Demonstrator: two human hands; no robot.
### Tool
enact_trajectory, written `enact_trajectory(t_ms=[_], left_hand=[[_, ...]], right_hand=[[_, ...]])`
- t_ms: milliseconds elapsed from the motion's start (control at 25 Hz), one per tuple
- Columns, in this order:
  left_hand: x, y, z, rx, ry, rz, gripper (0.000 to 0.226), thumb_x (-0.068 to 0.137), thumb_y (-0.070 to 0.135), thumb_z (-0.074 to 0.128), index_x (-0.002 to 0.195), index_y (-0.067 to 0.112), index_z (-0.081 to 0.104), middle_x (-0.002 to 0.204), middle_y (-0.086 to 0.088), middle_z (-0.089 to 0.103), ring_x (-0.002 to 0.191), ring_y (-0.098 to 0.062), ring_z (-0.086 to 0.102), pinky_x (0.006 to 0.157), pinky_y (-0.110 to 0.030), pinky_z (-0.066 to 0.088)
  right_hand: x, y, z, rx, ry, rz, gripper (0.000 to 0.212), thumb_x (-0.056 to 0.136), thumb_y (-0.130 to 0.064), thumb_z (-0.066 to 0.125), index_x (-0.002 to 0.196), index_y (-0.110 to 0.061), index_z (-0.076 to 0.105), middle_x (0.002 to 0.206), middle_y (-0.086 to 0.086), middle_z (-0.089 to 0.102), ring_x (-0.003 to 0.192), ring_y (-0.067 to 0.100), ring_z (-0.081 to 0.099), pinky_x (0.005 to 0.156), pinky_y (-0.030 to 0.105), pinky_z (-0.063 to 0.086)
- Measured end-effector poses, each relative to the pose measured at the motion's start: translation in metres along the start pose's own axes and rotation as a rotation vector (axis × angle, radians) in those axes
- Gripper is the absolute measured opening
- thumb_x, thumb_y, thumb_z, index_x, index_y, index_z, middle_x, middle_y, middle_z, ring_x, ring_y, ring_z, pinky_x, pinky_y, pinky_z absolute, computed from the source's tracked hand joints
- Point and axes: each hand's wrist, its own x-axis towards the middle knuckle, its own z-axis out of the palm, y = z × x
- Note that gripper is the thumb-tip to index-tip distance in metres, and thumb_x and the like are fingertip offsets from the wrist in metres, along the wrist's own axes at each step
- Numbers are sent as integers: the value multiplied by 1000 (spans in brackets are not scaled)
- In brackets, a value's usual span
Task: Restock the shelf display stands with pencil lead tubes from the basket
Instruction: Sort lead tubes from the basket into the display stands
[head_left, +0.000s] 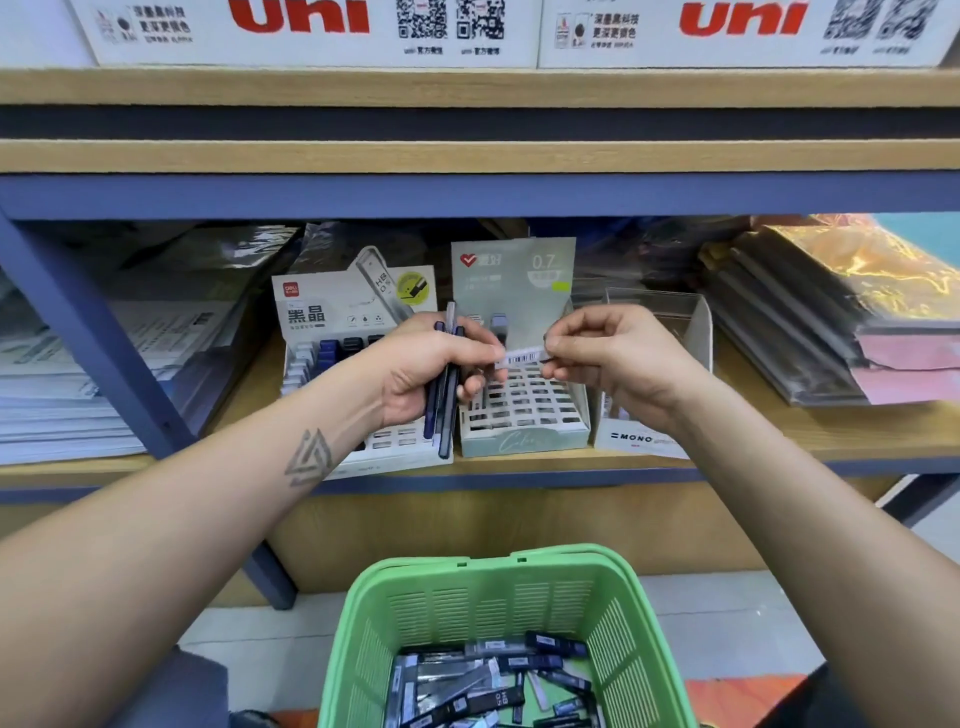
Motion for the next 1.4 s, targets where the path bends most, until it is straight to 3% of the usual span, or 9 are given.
enact_trajectory(t_ms=[120,200,320,440,600,760,1040,1280,1400], left_hand=[[9,6,26,65,46,51,11,88,-9,67,89,2,63,77,-29,67,46,-17,52,43,-23,46],[17,9,48,153,32,66,13,87,-10,66,90,1,62,73,-27,67,45,-17,52,43,-23,46],[31,13,82,213,-1,64,12,88,-7,67,86,3,62,69,-22,67,43,-15,54,43,-22,46],[42,7,100,135,33,46,10,90,1,71,86,5,63,72,-20,67,46,-16,54,47,-25,46],[43,-17,103,141,39,-14,13,85,-9,67,92,1,64,80,-25,68,47,-18,54,46,-27,46],[39,-32,114,214,-23,-40,16,85,-9,69,96,0,62,82,-26,72,47,-21,52,47,-27,46],[45,-37,117,197,35,13,16,85,-10,69,88,4,60,79,-27,72,44,-19,51,45,-25,46],[62,-25,104,259,172,-6,15,81,-12,67,83,3,63,71,-21,70,42,-18,54,44,-25,47],[67,-26,102,295,254,-58,15,78,-16,66,80,-1,64,71,-22,66,41,-20,55,45,-24,49]], right_hand=[[-15,-5,-29,-356,-51,-80,13,87,-12,78,98,-5,77,89,11,77,84,22,74,78,28,61],[-24,-8,-43,-526,-51,-132,11,84,-21,82,94,-17,80,86,0,78,83,13,74,74,21,57],[-31,-8,-60,-643,-53,-194,11,84,-23,82,94,-21,80,83,-7,77,75,5,70,68,16,53],[-33,-4,-72,-619,-42,-167,22,86,-11,80,105,-19,74,85,-3,77,77,9,73,70,19,56],[-37,4,-84,-535,77,-125,43,82,-7,82,121,-17,66,79,3,76,72,16,75,67,21,59],[-35,9,-87,-493,166,-120,33,82,-4,81,113,-10,70,79,4,75,70,17,76,69,26,61],[-33,6,-87,-381,193,-100,13,90,-4,73,102,-7,74,84,8,77,77,19,77,70,25,61],[-24,1,-97,-659,362,-213,12,88,-10,77,98,-15,73,87,2,75,77,13,75,77,34,63],[-22,7,-95,-821,407,-250,11,87,-18,79,98,-18,76,86,-8,72,81,6,69,79,28,59]])
